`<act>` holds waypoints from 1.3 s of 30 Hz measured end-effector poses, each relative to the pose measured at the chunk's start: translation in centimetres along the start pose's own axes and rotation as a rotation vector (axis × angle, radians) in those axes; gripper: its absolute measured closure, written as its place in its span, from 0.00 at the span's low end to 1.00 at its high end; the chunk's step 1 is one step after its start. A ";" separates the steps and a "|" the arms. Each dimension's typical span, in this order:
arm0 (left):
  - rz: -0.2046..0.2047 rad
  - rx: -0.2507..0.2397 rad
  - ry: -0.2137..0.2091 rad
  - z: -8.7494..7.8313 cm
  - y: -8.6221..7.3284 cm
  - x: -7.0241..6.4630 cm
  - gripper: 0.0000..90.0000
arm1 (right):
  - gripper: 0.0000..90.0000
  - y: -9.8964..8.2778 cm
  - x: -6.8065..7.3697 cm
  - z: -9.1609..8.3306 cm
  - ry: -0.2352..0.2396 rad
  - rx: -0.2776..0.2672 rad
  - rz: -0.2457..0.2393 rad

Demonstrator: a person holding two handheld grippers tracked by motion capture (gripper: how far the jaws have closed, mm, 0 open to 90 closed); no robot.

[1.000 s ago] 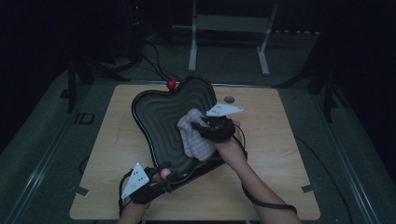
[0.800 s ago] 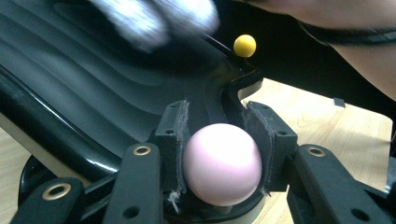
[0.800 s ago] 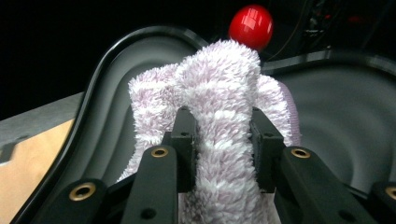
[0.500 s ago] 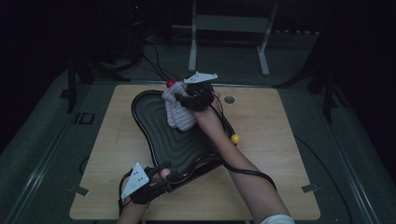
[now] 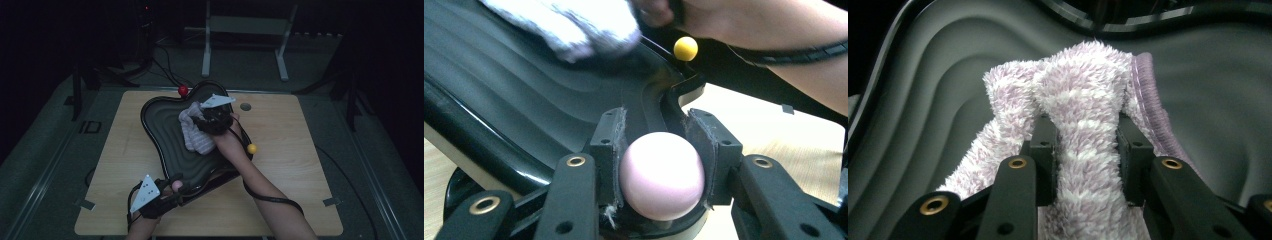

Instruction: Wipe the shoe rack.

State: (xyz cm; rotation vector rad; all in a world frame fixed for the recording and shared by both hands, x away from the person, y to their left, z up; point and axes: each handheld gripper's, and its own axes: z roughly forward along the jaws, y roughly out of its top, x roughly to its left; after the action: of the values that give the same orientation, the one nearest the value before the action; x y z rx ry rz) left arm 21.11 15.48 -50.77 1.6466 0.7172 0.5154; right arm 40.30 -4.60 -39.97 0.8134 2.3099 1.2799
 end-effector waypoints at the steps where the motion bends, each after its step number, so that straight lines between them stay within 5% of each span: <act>1: 0.003 0.001 0.000 0.0 0.0 0.0 0.67 | 0.75 -0.3 0.1 -0.2 0.006 -0.003 0.005; 23: -0.002 -0.001 0.002 0.0 0.0 0.0 0.67 | 0.75 -6.8 2.4 -4.0 0.055 0.019 -0.017; 39: -0.003 -0.001 0.000 0.0 0.0 0.0 0.67 | 0.75 -8.9 3.3 -5.7 0.082 0.063 -0.035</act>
State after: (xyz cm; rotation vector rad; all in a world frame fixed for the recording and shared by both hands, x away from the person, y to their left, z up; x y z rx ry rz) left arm 21.11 15.46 -50.78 1.6443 0.7194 0.5136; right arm 31.86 -9.86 -44.84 0.7500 2.4289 1.2526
